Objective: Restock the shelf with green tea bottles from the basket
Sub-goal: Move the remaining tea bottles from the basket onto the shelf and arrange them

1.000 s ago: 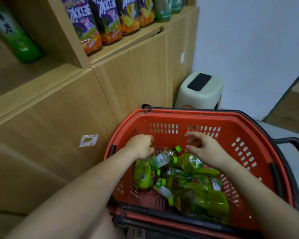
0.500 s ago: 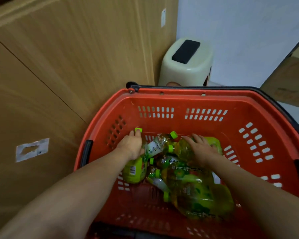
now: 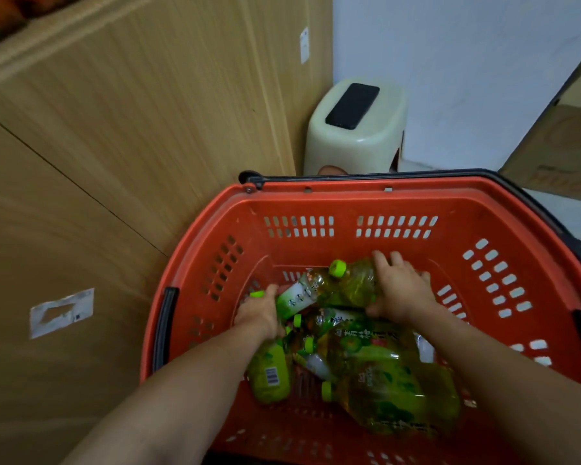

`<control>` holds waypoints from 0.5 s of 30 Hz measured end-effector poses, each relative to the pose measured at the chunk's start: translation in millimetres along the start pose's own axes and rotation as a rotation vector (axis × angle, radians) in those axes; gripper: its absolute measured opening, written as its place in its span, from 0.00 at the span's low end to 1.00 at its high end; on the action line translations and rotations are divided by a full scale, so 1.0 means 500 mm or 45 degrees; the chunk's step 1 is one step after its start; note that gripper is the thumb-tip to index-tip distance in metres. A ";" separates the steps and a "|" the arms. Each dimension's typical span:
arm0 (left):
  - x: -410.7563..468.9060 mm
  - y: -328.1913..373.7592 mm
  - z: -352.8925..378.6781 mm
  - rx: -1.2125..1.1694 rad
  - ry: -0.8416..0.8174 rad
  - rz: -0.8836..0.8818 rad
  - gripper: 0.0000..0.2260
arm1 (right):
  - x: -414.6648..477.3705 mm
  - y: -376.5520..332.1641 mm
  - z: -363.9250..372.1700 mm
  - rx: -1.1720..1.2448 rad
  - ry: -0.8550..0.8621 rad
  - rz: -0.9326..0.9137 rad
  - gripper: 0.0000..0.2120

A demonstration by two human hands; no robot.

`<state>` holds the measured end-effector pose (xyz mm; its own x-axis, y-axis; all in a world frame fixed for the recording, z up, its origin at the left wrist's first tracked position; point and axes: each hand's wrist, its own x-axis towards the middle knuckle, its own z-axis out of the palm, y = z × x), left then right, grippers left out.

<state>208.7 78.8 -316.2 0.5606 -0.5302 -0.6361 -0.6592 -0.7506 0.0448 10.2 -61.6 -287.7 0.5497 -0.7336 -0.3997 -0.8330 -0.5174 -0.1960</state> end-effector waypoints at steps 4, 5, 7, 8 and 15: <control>-0.018 -0.005 0.003 -0.108 0.098 0.021 0.31 | -0.020 -0.012 -0.074 0.210 0.061 -0.027 0.51; -0.024 -0.006 0.005 -0.139 0.158 0.043 0.27 | -0.027 -0.017 -0.091 0.255 0.059 -0.053 0.51; -0.035 -0.008 0.005 -0.148 0.307 0.122 0.17 | -0.048 -0.030 -0.118 0.307 0.055 -0.120 0.53; -0.038 -0.007 0.003 -0.126 0.369 0.172 0.13 | -0.060 -0.035 -0.128 0.322 0.065 -0.147 0.54; -0.024 0.016 -0.007 -0.145 -0.068 0.094 0.40 | -0.135 -0.030 -0.147 0.400 0.069 -0.188 0.52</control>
<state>198.4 77.6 -305.4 0.4832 -0.5661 -0.6679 -0.6349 -0.7519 0.1779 -9.9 -36.7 -191.8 0.6610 -0.6878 -0.3001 -0.7185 -0.4648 -0.5174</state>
